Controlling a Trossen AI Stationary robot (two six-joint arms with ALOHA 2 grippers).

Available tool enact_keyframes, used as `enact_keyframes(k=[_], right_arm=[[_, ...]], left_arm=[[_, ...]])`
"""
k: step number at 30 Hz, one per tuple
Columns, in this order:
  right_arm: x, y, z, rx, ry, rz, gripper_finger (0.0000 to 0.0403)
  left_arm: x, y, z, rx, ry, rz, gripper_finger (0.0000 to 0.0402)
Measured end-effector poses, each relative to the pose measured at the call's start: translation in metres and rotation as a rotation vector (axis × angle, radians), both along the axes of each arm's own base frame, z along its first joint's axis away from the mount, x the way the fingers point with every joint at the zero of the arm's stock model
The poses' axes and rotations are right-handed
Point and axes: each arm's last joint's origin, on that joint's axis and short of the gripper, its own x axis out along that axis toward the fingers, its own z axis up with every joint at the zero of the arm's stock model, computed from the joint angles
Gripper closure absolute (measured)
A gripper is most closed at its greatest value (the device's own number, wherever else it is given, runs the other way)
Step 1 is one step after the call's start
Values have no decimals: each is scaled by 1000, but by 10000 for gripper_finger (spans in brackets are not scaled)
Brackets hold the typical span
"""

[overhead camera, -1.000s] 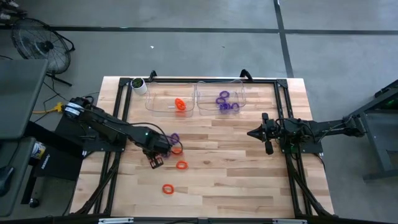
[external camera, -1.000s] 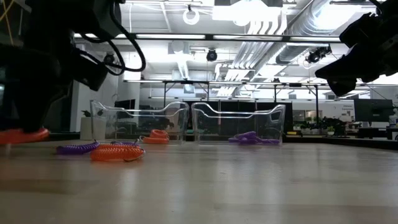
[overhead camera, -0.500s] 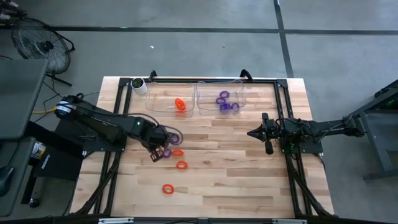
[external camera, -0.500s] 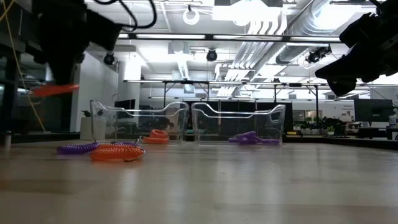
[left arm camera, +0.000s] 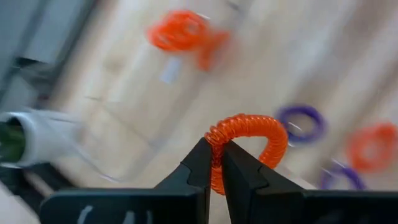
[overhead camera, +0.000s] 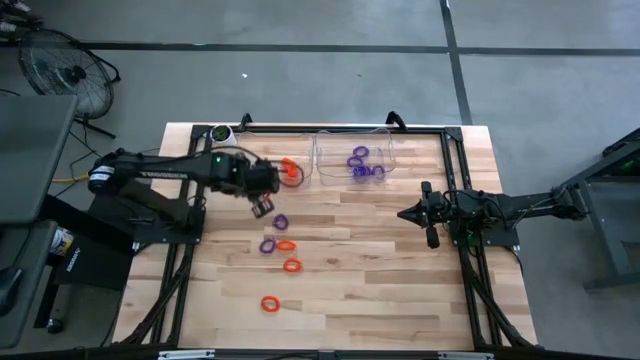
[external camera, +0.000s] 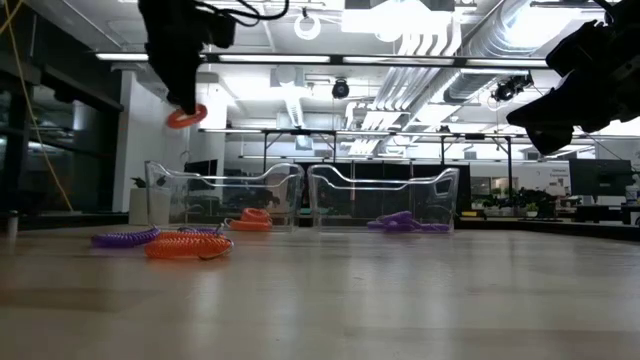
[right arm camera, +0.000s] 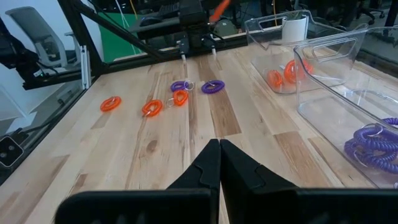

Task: Sort spring keychains
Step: Put the orange spring keychain into the left bin

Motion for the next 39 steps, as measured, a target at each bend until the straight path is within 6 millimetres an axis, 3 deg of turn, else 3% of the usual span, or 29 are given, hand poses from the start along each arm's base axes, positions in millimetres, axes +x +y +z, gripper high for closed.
enact_keyframes(k=[9,20,24,32,39], right_arm=[[0,0,0,0,-1,0,402],[0,0,0,0,0,0,402],[0,0,0,0,-1,0,402],[0,0,0,0,-1,0,402],[0,0,0,0,-1,0,402]], left_arm=[[15,51,-10,153,33,75,379],[39,106,-56,62,130,73,378],[45,116,-68,46,142,68,378],[51,119,-81,33,183,28,374],[53,119,-82,42,190,4,296]])
